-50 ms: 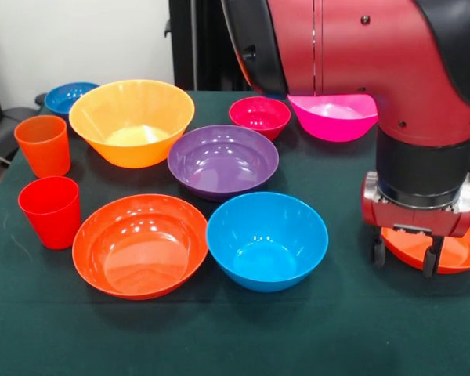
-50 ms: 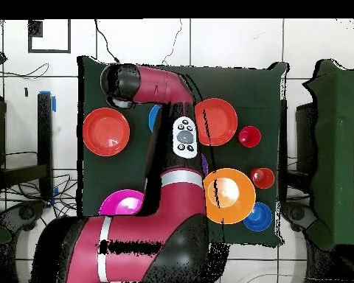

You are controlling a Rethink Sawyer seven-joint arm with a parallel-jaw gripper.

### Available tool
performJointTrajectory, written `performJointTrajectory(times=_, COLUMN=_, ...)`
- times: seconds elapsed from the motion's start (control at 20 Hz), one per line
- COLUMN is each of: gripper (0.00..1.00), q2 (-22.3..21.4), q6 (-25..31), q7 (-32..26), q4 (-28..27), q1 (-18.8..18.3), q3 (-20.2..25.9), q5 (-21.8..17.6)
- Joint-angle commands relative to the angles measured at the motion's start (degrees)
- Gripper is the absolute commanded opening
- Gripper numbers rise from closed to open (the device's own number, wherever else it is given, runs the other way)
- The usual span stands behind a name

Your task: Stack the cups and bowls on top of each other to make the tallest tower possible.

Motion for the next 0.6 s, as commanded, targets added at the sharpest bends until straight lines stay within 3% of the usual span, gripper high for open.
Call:
performJointTrajectory(times=0.05, gripper=1.00, q2=2.26, q6=-3.73, q7=-4.99, q4=3.89, q1=0.07, q3=6.45, q5=-3.85)
performJointTrajectory(times=0.6, gripper=1.00, q2=1.64, q6=-3.14, q7=-4.88, q4=4.99, q1=0.24, q3=6.43, q5=-3.57)
